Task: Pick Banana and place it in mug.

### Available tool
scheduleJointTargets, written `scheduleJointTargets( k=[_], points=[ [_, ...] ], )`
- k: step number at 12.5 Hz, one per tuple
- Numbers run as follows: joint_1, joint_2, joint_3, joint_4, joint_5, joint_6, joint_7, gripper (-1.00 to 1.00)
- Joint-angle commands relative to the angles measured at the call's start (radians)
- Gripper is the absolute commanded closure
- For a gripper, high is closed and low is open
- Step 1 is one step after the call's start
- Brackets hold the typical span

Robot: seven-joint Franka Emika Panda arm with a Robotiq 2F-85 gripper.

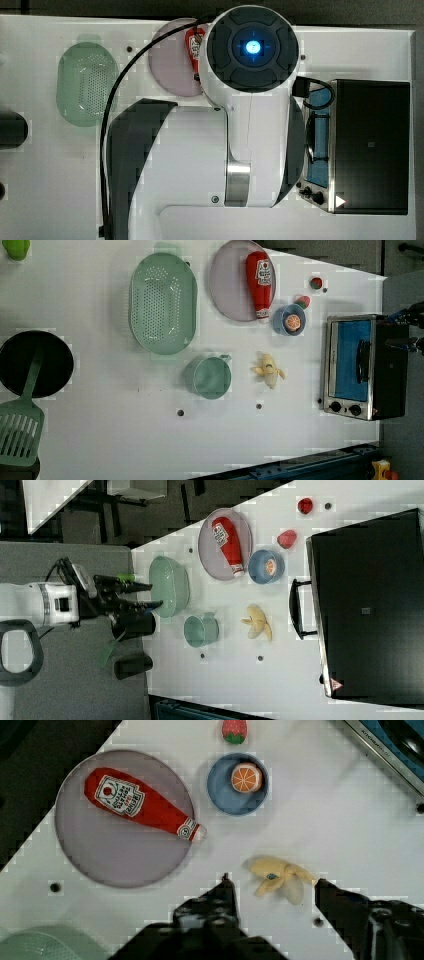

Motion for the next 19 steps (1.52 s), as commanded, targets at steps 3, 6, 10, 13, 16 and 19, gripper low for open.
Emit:
scheduleJointTargets(
  k=[3,6,10,13,16,19],
  points=[
    [-0.004,-0.342,-0.021,-0.247,-0.016,-0.177,0.026,-1.00],
    [-0.002,-0.308,-0.020,-0.333,-0.016,-0.075,-0.035,-1.00],
    [-0.002,-0.218,-0.023,-0.481,-0.016,0.186,-0.347,-1.00],
    [-0.002,-0.123,-0.023,-0.572,-0.016,0.366,-0.559,-1.00],
    [-0.002,-0.010,-0.025,-0.625,-0.016,0.553,-0.681,-1.00],
    [-0.002,0.113,-0.026,-0.644,-0.016,0.662,-0.781,-1.00]
  ],
)
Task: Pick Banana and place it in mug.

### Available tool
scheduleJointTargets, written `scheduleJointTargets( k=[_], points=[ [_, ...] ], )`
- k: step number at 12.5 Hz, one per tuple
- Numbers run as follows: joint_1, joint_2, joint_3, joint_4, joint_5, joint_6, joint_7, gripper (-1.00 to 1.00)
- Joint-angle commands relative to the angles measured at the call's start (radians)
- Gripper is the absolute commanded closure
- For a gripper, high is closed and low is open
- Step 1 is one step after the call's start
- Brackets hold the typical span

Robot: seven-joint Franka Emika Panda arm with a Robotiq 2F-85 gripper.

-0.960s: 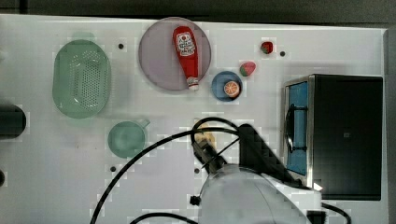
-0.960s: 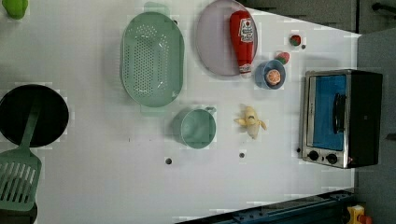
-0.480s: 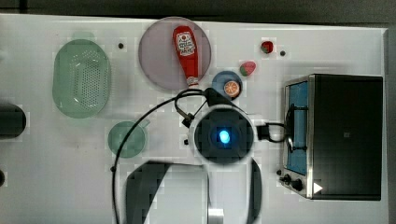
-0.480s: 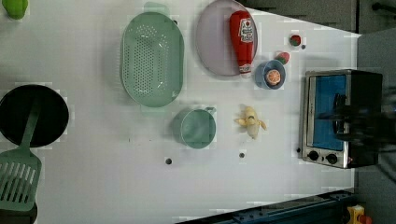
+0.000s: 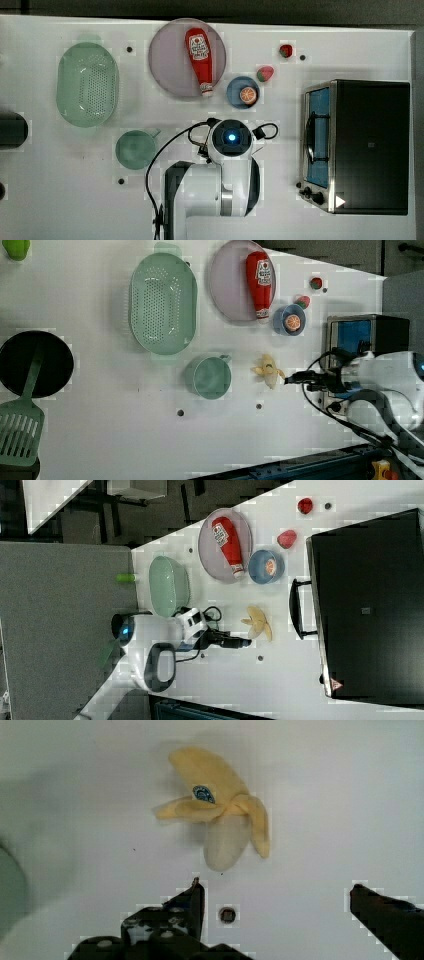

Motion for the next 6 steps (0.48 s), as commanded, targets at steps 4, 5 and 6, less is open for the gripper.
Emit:
scheduleJointTargets(
  k=[4,5,6],
  points=[
    [0.004,0.156,-0.012,0.033,0.008,0.208,-0.181,-1.00],
    [0.004,0.183,-0.009,0.031,0.008,0.237,-0.181,-1.00],
    [0.004,0.208,-0.009,0.031,0.008,0.257,-0.181,-1.00]
  ],
)
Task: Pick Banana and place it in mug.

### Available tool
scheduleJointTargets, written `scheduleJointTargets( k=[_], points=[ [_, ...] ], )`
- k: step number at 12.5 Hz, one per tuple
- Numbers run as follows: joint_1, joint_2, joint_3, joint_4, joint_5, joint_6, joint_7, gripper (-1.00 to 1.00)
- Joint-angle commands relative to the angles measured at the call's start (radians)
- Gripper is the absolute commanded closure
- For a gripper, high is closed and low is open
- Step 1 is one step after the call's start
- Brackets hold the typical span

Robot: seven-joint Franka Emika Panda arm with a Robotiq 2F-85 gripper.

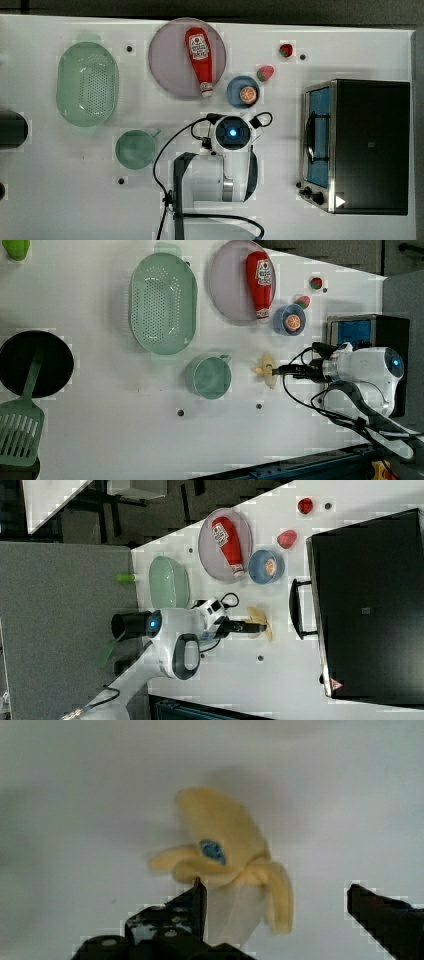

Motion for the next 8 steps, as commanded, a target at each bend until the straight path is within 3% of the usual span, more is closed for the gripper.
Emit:
scheduleJointTargets(
  k=[1,4,8],
  points=[
    [0.000,0.034,0.019,-0.001,0.014,0.047,-0.060,-1.00],
    [-0.001,0.081,0.021,-0.007,0.014,0.146,-0.058,-0.93],
    [-0.002,0.078,0.020,-0.016,0.014,0.171,-0.054,0.08]
  ],
)
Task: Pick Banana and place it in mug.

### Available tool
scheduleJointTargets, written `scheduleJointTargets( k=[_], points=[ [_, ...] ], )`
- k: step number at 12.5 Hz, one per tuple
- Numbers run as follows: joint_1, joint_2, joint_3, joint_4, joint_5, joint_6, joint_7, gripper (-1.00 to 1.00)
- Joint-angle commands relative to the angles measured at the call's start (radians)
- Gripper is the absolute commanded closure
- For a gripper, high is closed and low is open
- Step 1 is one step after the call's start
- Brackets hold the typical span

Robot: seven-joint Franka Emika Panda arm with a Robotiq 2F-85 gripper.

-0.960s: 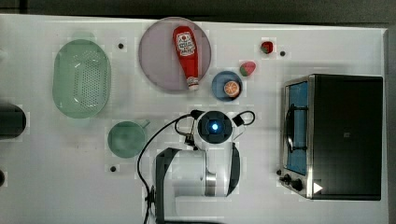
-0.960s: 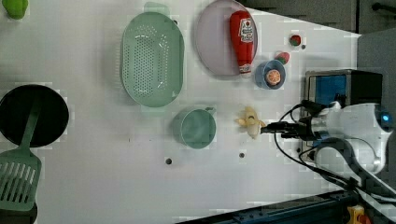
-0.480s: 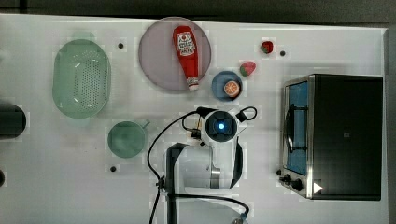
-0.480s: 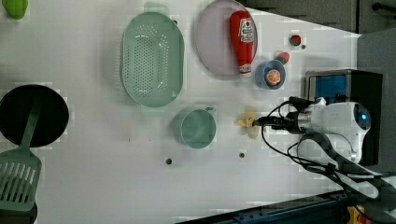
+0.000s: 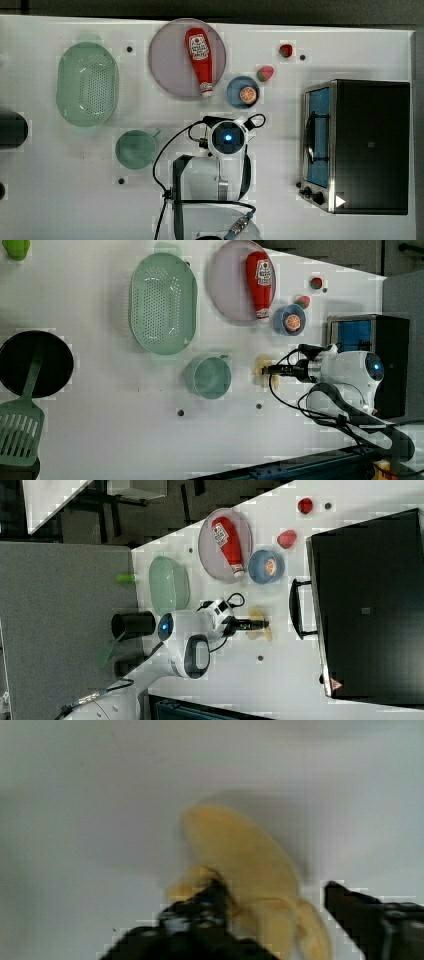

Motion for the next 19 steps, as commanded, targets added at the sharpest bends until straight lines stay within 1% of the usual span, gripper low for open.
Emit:
scheduleJointTargets(
  k=[1,2,5,6,9,12,15,16,17,19],
  points=[
    [-0.015,-0.023,0.005,-0.008,-0.007,0.019,-0.030,0.27],
    [-0.016,-0.031,0.003,-0.010,-0.007,0.016,-0.031,0.37],
    [-0.026,-0.103,-0.001,-0.014,0.005,-0.003,-0.030,0.37],
    [-0.030,-0.154,-0.004,-0.014,0.006,-0.053,-0.030,0.37],
    [-0.032,-0.347,-0.004,0.018,0.007,-0.290,-0.030,0.37],
    [-0.025,-0.493,0.012,0.061,0.007,-0.501,-0.025,0.37],
    [-0.007,-0.603,0.061,0.114,0.009,-0.669,0.081,0.37],
    [0.003,-0.622,0.085,0.124,0.020,-0.711,0.127,0.37],
    [0.016,-0.629,0.114,0.133,0.058,-0.732,0.187,0.37],
    [0.044,-0.626,0.178,0.136,0.168,-0.735,0.302,0.37]
  ],
)
